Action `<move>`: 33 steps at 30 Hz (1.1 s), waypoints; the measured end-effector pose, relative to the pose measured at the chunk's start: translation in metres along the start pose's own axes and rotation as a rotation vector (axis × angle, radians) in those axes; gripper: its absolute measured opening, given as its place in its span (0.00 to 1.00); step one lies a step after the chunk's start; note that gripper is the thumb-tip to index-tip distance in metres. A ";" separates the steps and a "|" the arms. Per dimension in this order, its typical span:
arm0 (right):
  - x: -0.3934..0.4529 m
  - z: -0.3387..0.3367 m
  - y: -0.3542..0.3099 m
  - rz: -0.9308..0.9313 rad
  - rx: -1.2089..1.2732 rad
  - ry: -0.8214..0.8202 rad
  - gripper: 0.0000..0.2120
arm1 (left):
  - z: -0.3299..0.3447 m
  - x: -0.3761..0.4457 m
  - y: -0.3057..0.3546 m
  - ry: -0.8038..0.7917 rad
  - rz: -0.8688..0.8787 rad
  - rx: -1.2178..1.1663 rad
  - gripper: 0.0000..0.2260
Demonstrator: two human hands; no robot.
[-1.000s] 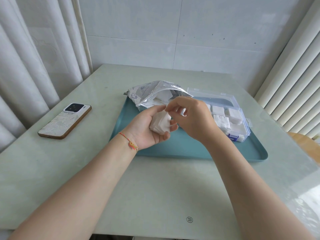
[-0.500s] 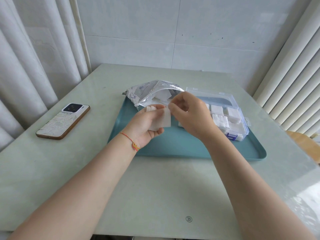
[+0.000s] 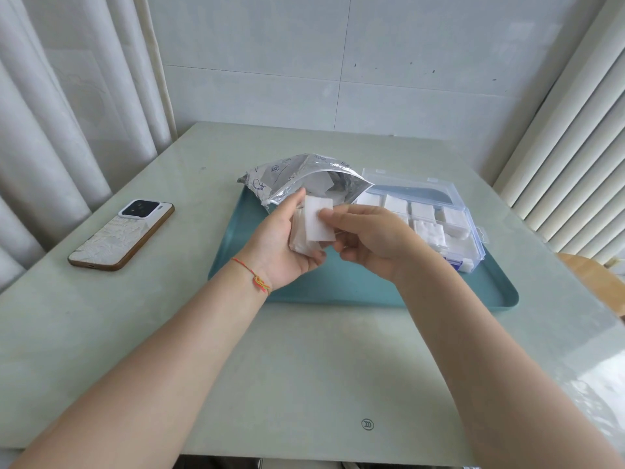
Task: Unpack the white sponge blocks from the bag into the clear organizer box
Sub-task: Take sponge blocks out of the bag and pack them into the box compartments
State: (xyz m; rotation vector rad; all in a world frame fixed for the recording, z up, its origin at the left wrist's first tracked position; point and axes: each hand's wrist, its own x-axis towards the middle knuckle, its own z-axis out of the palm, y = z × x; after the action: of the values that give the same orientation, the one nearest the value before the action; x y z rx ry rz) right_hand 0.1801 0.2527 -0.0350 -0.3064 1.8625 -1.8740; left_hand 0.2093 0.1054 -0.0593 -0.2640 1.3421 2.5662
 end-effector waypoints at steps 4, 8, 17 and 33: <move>0.001 -0.002 -0.004 -0.025 0.199 -0.039 0.07 | -0.002 0.000 0.003 -0.035 0.002 -0.091 0.18; 0.001 -0.004 -0.005 -0.062 0.181 0.045 0.09 | -0.003 0.000 0.005 -0.013 -0.012 -0.157 0.18; 0.000 0.006 0.002 -0.147 -0.252 0.270 0.14 | 0.005 -0.001 -0.002 -0.025 0.093 -0.080 0.25; -0.012 0.008 -0.008 -0.400 -0.922 -0.069 0.48 | 0.010 0.000 0.001 -0.087 0.100 0.249 0.03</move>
State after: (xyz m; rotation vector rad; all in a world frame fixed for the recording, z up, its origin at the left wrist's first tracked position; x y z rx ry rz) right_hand 0.1924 0.2512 -0.0244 -1.0850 2.6432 -1.0370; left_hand 0.2084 0.1130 -0.0526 -0.0416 1.6593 2.4214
